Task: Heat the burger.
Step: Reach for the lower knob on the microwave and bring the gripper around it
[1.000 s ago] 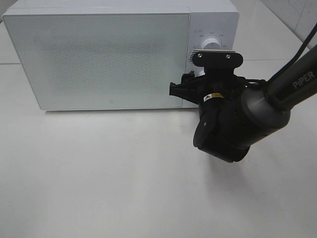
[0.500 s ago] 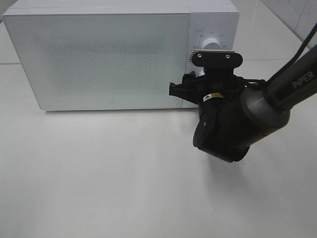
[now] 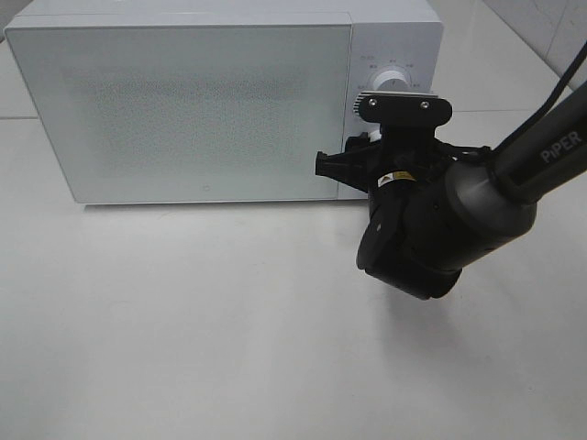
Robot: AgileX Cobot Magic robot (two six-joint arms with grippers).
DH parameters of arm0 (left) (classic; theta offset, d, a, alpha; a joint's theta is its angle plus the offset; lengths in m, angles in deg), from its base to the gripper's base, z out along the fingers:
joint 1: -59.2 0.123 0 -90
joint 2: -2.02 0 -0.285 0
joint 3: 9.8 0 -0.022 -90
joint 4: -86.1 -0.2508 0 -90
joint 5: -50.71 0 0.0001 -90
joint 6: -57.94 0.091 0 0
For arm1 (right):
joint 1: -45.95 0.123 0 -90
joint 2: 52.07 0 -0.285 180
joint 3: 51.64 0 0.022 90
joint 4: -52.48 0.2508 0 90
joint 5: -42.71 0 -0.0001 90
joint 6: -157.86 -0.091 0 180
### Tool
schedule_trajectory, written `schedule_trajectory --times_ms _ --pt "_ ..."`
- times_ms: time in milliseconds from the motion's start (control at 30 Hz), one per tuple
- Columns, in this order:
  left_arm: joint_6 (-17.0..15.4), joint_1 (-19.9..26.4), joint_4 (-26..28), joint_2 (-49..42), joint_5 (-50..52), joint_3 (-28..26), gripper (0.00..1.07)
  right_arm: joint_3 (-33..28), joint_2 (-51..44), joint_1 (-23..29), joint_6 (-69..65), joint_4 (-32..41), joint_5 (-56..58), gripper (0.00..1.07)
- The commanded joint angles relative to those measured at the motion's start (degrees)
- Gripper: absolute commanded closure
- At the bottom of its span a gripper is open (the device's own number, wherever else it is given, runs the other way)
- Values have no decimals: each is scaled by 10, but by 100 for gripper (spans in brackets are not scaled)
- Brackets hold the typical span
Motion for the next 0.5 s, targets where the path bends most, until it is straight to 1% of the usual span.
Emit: schedule_trajectory --times_ms 33,67,100,133,167,200,267,300,367,433,500 --pt "-3 1 2 -10 7 2 9 7 1 -7 -12 3 -49 56" --pt "-3 1 2 -10 7 2 9 9 1 -7 -19 2 -40 59" --pt "-3 1 2 -10 7 2 9 9 1 -7 -19 2 -40 59" --pt "-3 1 2 -10 7 2 9 10 1 -7 -26 2 -40 65" --pt "-3 1 2 -10 7 2 9 10 1 -7 -26 2 -40 65" --pt "-3 1 2 -10 7 2 9 12 1 -7 -27 1 -38 70" --pt "-3 1 2 -10 7 2 9 14 1 -7 -27 1 -38 72" --pt "-3 1 2 -10 7 2 9 19 1 -7 -27 2 -36 76" --pt "-3 1 2 -10 7 2 9 24 1 -7 -27 -1 -36 78" --pt "-3 1 2 -10 7 2 9 28 1 -7 -26 -4 -33 83" --pt "-3 1 2 -10 7 2 9 29 1 -7 -25 -6 -33 83"
